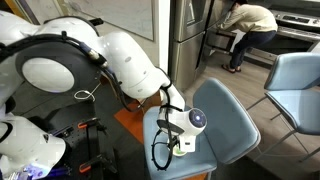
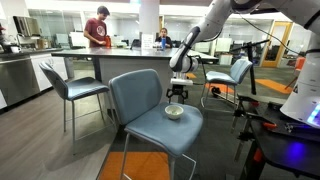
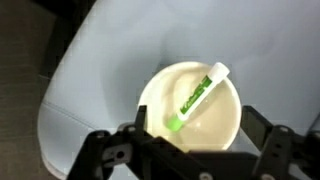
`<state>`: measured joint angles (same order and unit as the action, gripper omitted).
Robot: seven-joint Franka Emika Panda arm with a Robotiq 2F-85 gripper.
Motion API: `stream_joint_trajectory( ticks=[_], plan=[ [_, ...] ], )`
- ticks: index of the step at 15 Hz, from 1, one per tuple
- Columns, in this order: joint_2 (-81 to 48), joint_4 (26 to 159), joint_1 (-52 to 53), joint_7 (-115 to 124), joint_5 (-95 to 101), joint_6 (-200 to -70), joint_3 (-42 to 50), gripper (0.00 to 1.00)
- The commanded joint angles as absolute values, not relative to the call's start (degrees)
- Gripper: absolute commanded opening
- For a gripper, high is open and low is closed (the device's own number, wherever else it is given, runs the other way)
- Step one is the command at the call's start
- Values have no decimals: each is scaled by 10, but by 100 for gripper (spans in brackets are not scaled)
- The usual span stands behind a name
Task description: Remove the marker from the bowl and put it on the chair
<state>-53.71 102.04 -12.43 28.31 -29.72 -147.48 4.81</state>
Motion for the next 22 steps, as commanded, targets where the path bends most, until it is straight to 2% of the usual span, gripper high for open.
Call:
stream_joint_trajectory(
  ticks=[1,3,7,8,10,11,12,16,17,18,19,20,22],
  plan=[
    [-571,979,-140,280,-319,-1460,36,100],
    [-589,962,-144,278,-321,-1460,31,99],
    [-625,922,-144,282,-316,-1453,28,90],
    [-632,913,-145,284,-316,-1451,28,84],
    [-645,897,-146,285,-315,-1449,29,79],
    [-650,890,-147,287,-315,-1447,29,72],
    [-655,884,-148,287,-315,-1446,29,72],
    [-673,865,-153,286,-314,-1441,26,60],
    [-677,862,-154,286,-314,-1440,26,53],
    [-682,857,-154,286,-314,-1438,26,37],
    [-685,854,-154,286,-314,-1436,26,28],
    [-688,852,-154,286,-314,-1436,26,28],
    [-693,847,-153,286,-312,-1434,27,14]
  ],
)
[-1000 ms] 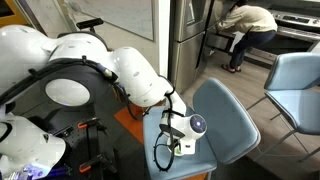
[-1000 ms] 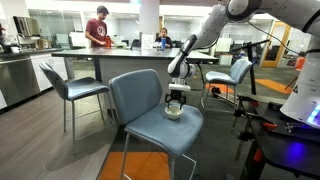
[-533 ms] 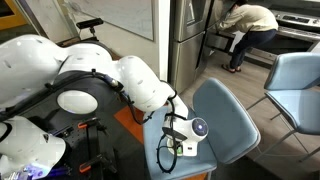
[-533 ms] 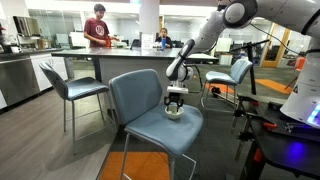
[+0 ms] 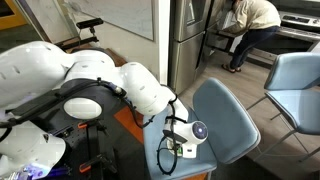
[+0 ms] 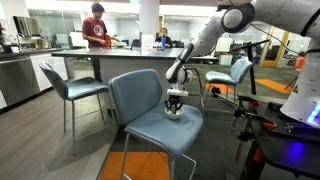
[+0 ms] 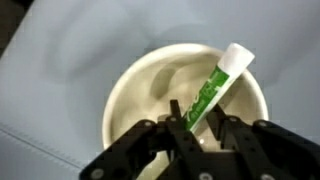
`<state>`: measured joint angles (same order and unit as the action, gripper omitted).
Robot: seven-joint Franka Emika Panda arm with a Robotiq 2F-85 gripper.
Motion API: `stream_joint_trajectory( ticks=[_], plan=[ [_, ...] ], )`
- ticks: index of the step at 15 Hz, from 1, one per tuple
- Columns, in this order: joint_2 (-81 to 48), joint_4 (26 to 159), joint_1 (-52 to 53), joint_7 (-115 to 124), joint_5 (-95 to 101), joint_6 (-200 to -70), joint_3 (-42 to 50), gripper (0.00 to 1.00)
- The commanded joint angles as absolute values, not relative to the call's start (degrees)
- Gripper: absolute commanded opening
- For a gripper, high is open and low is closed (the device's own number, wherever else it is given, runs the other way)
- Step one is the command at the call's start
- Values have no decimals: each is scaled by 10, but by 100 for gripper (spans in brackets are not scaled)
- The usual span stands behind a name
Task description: Remove the marker from the bowl and put it on the chair
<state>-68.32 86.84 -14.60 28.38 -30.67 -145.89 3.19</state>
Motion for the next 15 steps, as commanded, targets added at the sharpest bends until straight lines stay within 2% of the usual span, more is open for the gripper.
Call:
stream_joint_trajectory(
  ticks=[1,2,4,10,15],
  plan=[
    [-694,846,-152,286,-312,-1436,28,5],
    [-694,845,-151,287,-311,-1437,29,0],
    [-685,851,-144,295,-307,-1438,37,5],
    [-641,889,-93,336,-282,-1450,79,5],
    [-621,880,10,451,-228,-1436,138,5]
  ],
)
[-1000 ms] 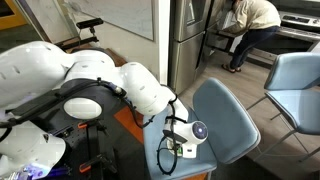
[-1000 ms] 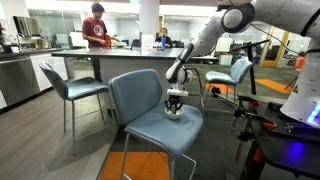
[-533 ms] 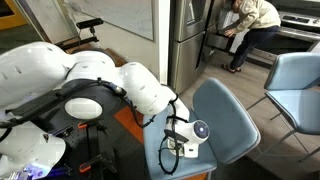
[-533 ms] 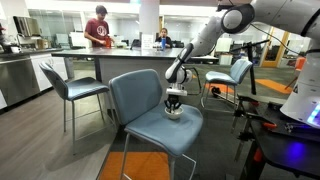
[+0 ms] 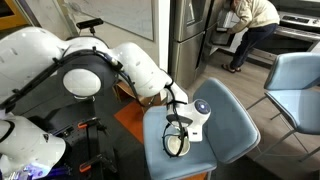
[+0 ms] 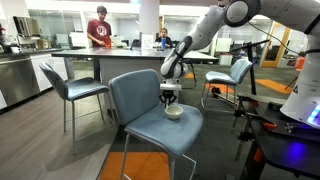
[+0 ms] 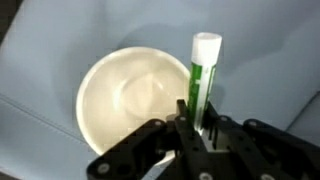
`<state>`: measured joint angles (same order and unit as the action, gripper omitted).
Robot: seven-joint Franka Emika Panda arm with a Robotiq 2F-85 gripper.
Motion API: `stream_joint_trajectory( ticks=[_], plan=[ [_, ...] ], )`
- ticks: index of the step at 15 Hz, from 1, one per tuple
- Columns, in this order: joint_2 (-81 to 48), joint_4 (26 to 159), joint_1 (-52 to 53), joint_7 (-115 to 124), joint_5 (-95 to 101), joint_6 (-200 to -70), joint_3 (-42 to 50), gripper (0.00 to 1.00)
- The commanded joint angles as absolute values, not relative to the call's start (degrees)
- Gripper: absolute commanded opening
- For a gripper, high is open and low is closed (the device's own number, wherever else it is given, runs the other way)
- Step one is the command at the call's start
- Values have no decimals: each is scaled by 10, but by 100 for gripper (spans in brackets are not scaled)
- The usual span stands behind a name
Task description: Remove the marker from the bowl and put it on the chair
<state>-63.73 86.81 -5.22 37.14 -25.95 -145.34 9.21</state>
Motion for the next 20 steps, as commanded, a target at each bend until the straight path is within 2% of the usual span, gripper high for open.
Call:
stream_joint_trajectory(
  ticks=[1,5,9,20],
  plan=[
    [-623,870,31,495,-218,-1420,149,5],
    [-642,812,58,628,-198,-1331,132,5],
    [-686,740,49,667,-200,-1311,94,5],
    [-865,493,64,821,-128,-1240,112,5]
  ],
)
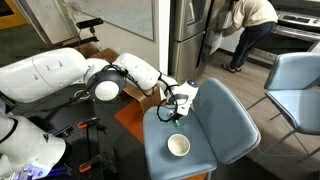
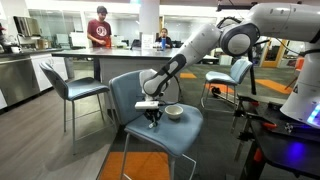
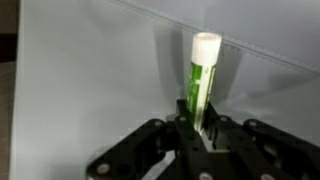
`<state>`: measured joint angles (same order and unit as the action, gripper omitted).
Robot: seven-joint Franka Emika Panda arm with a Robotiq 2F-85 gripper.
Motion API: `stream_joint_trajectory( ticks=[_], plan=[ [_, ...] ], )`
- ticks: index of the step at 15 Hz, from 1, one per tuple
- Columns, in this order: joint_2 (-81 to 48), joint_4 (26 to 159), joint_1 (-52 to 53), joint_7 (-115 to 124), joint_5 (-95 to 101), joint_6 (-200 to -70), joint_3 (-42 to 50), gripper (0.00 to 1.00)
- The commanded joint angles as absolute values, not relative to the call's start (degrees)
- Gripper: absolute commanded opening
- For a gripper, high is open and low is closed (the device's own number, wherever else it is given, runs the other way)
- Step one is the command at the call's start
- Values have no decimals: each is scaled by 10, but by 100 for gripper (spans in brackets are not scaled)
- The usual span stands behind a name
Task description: Remove the marker from the bowl and put it on the chair
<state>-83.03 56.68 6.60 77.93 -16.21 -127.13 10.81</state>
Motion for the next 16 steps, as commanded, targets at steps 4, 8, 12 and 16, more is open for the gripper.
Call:
stream_joint_trajectory(
  ticks=[4,8,12,16],
  plan=[
    [-840,512,60,831,-90,-1244,103,45],
    [-840,512,52,830,-82,-1230,98,68],
    [-840,511,44,825,-78,-1230,98,96],
    [-840,494,45,796,-46,-1214,108,100]
  ],
)
